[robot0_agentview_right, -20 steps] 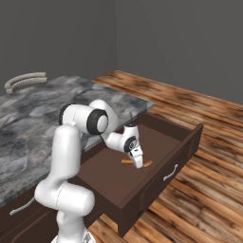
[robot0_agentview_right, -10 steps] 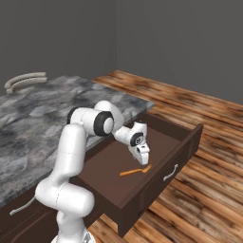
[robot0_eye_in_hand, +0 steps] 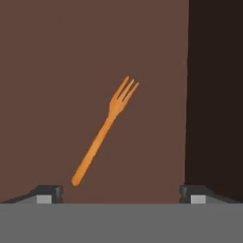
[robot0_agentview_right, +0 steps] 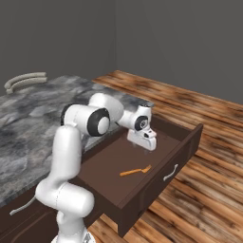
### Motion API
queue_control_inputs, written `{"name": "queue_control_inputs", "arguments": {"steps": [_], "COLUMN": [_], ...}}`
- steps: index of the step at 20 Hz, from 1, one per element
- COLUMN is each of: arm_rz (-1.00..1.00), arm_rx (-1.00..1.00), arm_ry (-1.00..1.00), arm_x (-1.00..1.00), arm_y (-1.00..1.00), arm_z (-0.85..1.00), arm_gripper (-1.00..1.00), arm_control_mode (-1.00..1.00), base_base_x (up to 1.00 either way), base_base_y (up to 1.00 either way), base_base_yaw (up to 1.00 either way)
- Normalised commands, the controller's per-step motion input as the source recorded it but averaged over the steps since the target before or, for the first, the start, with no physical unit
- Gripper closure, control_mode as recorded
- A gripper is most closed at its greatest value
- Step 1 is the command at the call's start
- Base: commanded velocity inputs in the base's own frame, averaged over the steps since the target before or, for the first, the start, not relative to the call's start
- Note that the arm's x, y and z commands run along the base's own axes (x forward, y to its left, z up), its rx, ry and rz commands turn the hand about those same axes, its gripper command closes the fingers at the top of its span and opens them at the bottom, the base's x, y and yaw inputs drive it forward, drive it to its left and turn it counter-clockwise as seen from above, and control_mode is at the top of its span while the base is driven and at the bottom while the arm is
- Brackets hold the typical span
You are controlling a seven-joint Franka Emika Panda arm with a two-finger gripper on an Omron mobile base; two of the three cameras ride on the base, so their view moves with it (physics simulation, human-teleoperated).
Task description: Organize the utensils by type. Pick up the wooden spoons from the counter and place them in the open cabinet. Then pick up the metallic utensils from the counter and place them in the open drawer.
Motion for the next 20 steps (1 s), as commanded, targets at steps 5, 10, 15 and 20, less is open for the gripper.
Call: {"name": "queue_control_inputs", "arguments": {"steps": [5,10,15,20], "arm_rz": [0.52,0.38,0.31,0.17], "arm_rx": [-0.08,-0.03,0.0,-0.01], "arm_ry": [-0.25,-0.37,-0.25,-0.12], "arm_x": [-0.62,-0.64,-0.49,-0.53], "arm_y": [0.01,0.04,0.09,0.11], "arm_z": [0.85,0.78,0.87,0.78], "arm_gripper": [-1.0,-1.0,-1.0,-1.0], "arm_control_mode": [-1.0,-1.0,-1.0,-1.0], "base_base_x": [0.0,0.0,0.0,0.0], "base_base_y": [0.0,0.0,0.0,0.0], "base_base_yaw": [0.0,0.0,0.0,0.0]}}
